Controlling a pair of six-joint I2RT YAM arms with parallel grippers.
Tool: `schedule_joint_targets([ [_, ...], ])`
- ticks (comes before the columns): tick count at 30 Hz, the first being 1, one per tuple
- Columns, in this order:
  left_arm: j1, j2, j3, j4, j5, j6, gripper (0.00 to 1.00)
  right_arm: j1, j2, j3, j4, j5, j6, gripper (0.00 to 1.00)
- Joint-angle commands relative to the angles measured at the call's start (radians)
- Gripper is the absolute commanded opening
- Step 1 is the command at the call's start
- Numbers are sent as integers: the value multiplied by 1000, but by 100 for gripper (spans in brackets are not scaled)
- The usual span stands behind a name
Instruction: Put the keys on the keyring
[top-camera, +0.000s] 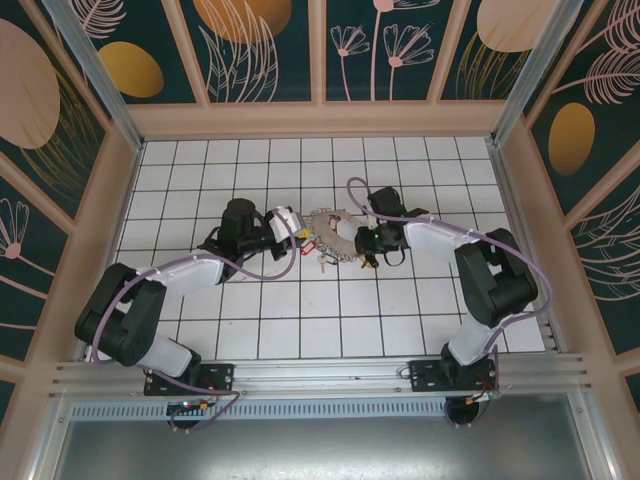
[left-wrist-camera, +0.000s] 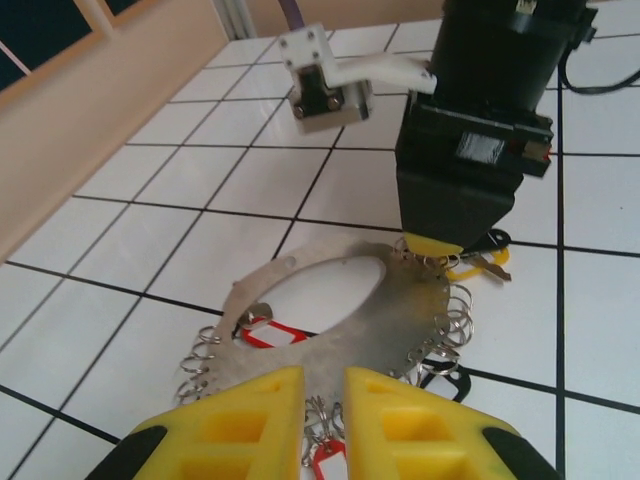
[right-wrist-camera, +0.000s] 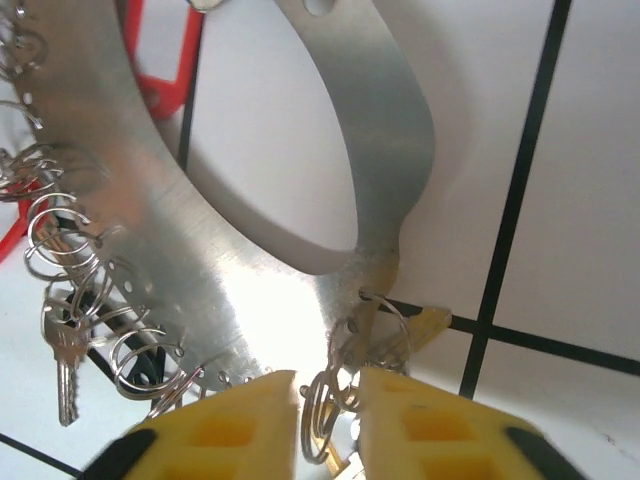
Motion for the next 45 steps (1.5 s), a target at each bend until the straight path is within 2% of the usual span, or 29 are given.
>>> schedule_joint_targets([
  [1,5,33,38,36,40,23,19,-27,-53,12,-14,4,-51,30],
  [8,5,66,51,61,64,23,20,-47,-180,-61,-85,30,-77,32],
  [10,5,71,51,66,76,23,19,-48,-190,-77,-84,18,-79,30],
  [13,5,77,51,69,81,28,19,-53,-172,-83,-77,-10,-84,24],
  [19,5,72,44,52,75,46,20,-57,-94,-45,-42,-90,-76,23],
  [41,4,57,51,41,110,64,19,-60,19,-2,20,-100,-76,26],
  [45,5,60,56,39,112,64,19,-61,25,3,27,-97,-82,21],
])
